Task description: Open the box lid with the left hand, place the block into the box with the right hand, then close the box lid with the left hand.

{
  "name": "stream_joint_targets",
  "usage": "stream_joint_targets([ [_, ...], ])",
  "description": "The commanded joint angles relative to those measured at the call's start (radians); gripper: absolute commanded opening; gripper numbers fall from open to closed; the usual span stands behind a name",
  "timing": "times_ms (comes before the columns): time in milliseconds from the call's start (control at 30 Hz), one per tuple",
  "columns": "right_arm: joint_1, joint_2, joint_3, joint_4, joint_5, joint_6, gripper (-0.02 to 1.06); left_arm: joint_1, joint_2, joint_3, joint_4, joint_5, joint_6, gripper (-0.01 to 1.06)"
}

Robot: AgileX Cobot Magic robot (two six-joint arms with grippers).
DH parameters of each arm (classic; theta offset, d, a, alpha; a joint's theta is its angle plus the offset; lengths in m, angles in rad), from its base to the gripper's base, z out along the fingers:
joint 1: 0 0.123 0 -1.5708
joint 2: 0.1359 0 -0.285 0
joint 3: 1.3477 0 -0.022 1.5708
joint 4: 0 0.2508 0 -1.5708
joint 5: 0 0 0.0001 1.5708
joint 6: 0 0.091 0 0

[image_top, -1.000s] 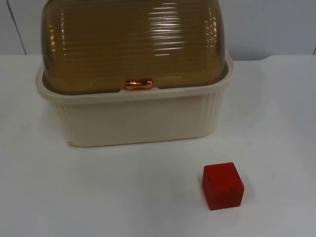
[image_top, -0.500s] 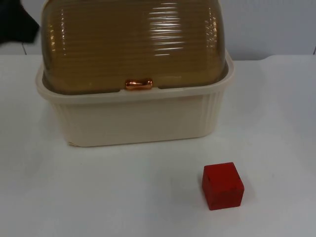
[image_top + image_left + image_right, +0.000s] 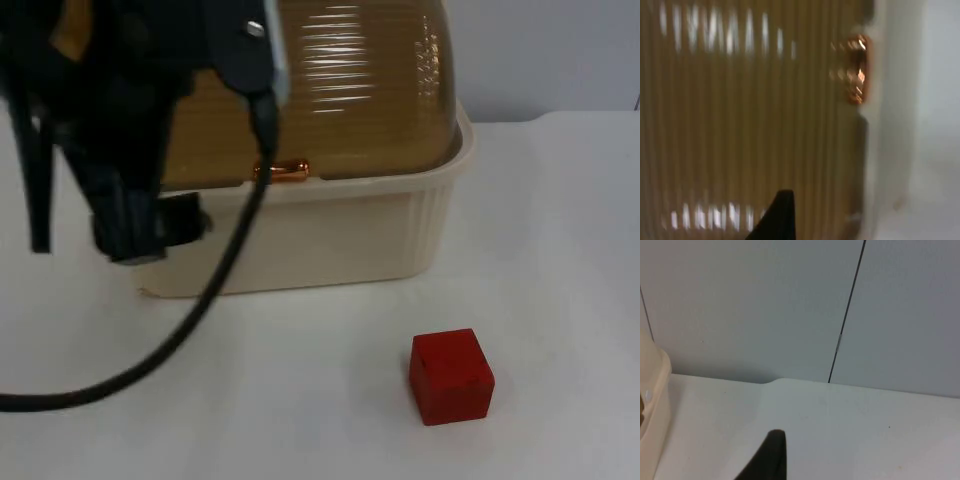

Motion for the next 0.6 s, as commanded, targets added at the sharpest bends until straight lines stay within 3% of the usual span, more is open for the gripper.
stream_joint_targets([
  [0, -0.002, -0.005, -0.005, -0.011, 0.0, -0.006, 1.05, -0.054, 0.043, -0.004, 0.227, -0.023, -0.251, 1.03],
  [67, -0.002, -0.005, -0.005, -0.011, 0.0, -0.006, 1.05, -0.099, 0.097, -0.004, 0.436, 0.004, -0.468, 1.03],
  [100, -0.002, -0.005, -0.005, -0.011, 0.0, -0.006, 1.05, -0.099, 0.097, -0.004, 0.436, 0.004, -0.468, 1.03],
  [167, -0.002, -0.005, -0.005, -0.011, 0.0, -0.003, 1.05, -0.135, 0.147, -0.004, 0.628, 0.042, -0.727, 1.03],
  [233, -0.002, -0.005, -0.005, -0.012, 0.0, -0.001, 1.05, -0.151, 0.176, -0.004, 0.764, 0.092, -0.907, 1.03],
  [267, -0.002, -0.005, -0.005, -0.012, 0.0, -0.001, 1.05, -0.151, 0.176, -0.004, 0.764, 0.092, -0.907, 1.03],
  [400, -0.002, -0.005, -0.005, -0.012, 0.0, -0.001, 1.05, -0.158, 0.202, 0.017, 1.043, 0.138, -1.181, 1.03],
  [567, -0.002, -0.005, -0.005, -0.012, 0.0, -0.001, 1.05, -0.158, 0.213, 0.056, 1.066, 0.141, -1.265, 1.03],
])
